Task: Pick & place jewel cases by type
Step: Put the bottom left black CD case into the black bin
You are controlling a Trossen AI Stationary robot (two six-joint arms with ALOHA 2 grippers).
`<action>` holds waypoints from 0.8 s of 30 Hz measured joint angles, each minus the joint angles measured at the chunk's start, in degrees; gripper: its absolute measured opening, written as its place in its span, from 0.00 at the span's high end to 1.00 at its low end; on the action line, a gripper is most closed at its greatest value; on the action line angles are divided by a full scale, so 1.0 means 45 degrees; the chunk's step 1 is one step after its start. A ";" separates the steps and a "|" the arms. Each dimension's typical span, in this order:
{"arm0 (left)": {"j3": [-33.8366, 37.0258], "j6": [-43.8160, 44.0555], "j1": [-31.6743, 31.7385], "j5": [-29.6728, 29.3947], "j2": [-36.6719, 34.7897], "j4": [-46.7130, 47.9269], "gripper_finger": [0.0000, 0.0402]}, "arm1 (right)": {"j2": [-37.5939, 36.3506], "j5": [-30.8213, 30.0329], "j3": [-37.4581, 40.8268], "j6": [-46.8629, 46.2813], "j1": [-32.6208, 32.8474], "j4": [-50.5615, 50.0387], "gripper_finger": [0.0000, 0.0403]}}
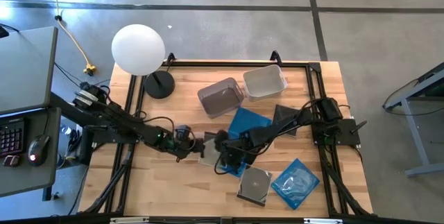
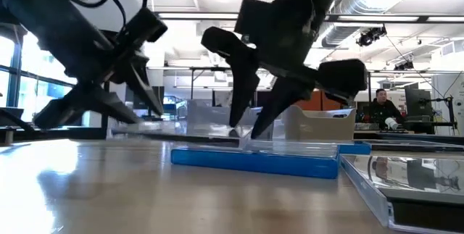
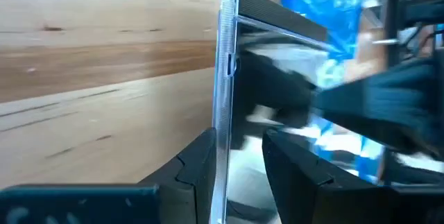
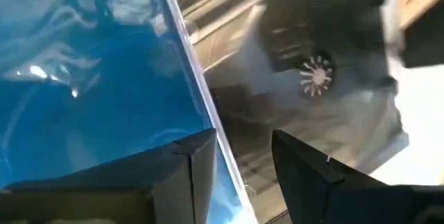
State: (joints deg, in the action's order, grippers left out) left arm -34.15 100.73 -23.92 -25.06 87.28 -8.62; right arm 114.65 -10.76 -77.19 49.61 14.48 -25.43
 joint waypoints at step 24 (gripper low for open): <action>0.0078 -0.0873 0.1668 0.2305 0.0963 -0.0562 0.71 | -0.0027 -0.3159 0.2584 0.1897 0.0569 0.4487 0.67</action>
State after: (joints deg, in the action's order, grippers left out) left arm -33.80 96.80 -16.42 -14.69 91.61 -11.14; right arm 114.53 -24.97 -65.56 58.15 17.04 -5.24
